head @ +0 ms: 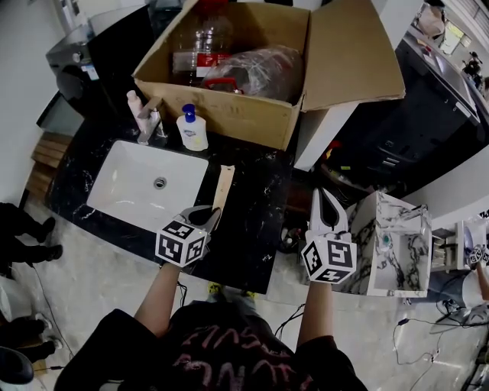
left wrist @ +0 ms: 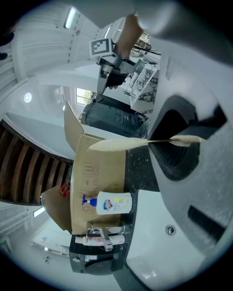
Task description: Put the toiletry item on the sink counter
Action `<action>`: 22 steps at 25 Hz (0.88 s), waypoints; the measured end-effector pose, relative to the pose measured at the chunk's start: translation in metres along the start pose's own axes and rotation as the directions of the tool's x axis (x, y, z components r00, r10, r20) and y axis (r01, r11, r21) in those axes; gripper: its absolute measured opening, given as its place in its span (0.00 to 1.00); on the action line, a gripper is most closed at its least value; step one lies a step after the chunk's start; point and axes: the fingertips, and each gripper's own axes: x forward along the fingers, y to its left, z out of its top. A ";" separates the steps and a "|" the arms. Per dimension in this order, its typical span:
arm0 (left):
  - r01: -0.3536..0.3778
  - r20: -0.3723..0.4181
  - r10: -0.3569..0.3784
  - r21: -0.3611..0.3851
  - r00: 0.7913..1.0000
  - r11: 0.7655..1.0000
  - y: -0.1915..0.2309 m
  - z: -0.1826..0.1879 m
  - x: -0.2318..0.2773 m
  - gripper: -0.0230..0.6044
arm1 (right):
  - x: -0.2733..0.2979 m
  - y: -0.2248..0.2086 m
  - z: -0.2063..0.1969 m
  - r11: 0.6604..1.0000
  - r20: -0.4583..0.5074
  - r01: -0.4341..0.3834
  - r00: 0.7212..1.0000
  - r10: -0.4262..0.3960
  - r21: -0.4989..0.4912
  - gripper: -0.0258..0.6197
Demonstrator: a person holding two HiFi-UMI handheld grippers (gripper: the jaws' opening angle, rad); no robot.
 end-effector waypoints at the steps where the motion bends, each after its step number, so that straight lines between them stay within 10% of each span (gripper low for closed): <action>1: -0.001 -0.007 0.001 -0.005 1.000 1.000 0.000 -0.004 0.001 0.07 | 0.000 -0.001 -0.001 1.000 -0.003 0.001 1.000 -0.001 0.002 0.06; 22: -0.006 -0.085 0.002 -0.047 0.996 0.999 0.003 -0.038 0.025 0.07 | -0.010 -0.017 -0.021 1.000 -0.050 0.017 0.999 -0.016 0.013 0.06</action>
